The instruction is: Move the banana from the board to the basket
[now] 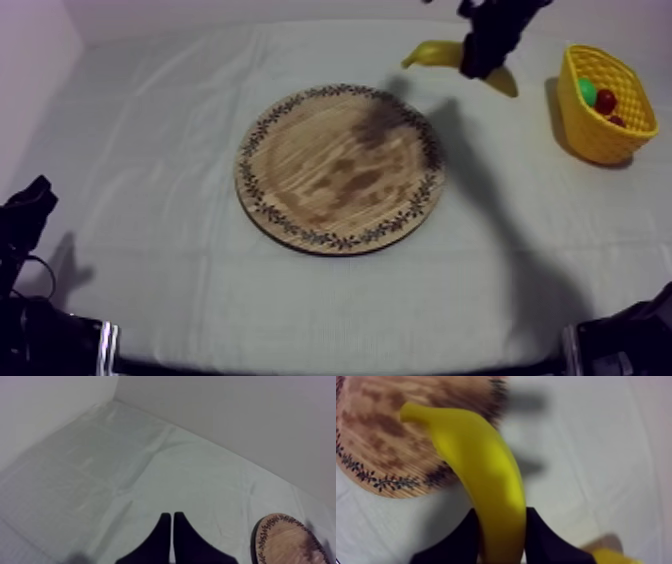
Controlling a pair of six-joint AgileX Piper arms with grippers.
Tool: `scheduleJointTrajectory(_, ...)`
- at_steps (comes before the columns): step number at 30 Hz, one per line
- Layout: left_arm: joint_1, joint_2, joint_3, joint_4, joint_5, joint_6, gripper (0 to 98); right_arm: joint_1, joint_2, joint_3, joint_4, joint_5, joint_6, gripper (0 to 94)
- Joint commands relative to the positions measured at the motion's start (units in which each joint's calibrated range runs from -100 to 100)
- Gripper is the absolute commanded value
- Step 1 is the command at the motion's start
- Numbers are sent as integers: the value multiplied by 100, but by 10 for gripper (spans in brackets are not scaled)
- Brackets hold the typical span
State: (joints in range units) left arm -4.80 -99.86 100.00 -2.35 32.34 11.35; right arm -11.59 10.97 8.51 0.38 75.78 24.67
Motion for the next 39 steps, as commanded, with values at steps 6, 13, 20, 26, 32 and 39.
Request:
scheduleJointTrajectory(6,-1,4,0,-2,0,-5,1,913,-834,336,-33,-157,-215,140)
scheduleJointTrajectory(13,-1,4,0,-2,0,-5,1,1537,-630,132,112,-298,-674,146)
scheduleJointTrajectory(20,-1,4,0,-2,0,-5,1,1978,-57,-301,227,-377,-1000,145)
scheduleJointTrajectory(26,-1,4,0,-2,0,-5,1,2110,215,-235,442,-651,-1292,144)
scheduleJointTrajectory(32,-1,4,0,-2,0,-5,1,2318,450,-216,565,-736,-1459,179)
scheduleJointTrajectory(39,-1,4,0,-2,0,-5,1,2637,631,-496,466,-540,-1453,541)
